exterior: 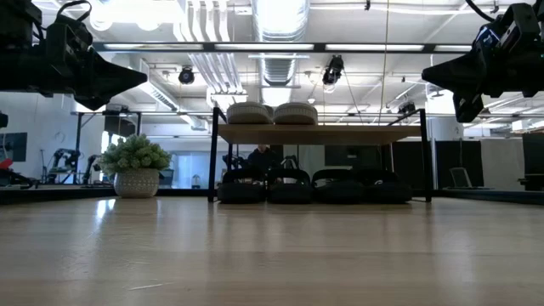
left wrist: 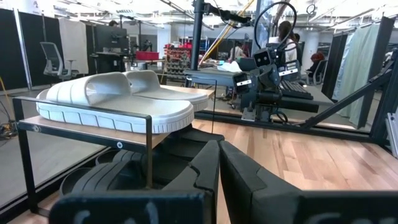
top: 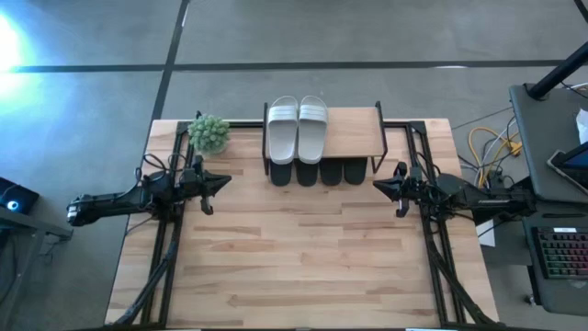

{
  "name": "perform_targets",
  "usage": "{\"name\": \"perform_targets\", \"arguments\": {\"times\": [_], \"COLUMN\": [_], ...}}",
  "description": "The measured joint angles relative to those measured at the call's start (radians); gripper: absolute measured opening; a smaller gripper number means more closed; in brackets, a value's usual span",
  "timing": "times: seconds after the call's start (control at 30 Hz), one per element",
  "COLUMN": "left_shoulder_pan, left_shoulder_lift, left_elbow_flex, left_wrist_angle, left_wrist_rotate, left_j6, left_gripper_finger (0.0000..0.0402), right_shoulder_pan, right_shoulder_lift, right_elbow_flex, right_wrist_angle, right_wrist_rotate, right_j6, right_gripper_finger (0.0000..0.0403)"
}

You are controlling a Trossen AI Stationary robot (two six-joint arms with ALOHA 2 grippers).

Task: Pick and place slides into the shelf
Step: Return to Home Position

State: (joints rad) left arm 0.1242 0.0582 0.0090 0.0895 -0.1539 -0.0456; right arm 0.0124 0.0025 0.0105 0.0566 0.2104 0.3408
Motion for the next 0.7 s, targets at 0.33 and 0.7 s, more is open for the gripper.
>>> {"name": "perform_targets", "arguments": {"times": [0.33, 0.7], "left_shoulder_pan": [0.0, 0.0], "left_shoulder_lift": [0.0, 0.0], "left_elbow_flex": [0.0, 0.0], "left_wrist_angle": [0.0, 0.0], "left_wrist_rotate": [0.001, 0.002], "left_j6": [0.0, 0.0], "left_gripper_finger": [0.0, 0.0], "right_shoulder_pan": [0.016, 0.025], "right_shoulder_lift": [0.0, 0.002], "right_elbow_flex": [0.0, 0.0], "right_wrist_angle": [0.0, 0.001], "right_wrist_rotate": [0.001, 0.0], "right_j6": [0.0, 0.0], "right_gripper_finger": [0.0013, 0.0013]}}
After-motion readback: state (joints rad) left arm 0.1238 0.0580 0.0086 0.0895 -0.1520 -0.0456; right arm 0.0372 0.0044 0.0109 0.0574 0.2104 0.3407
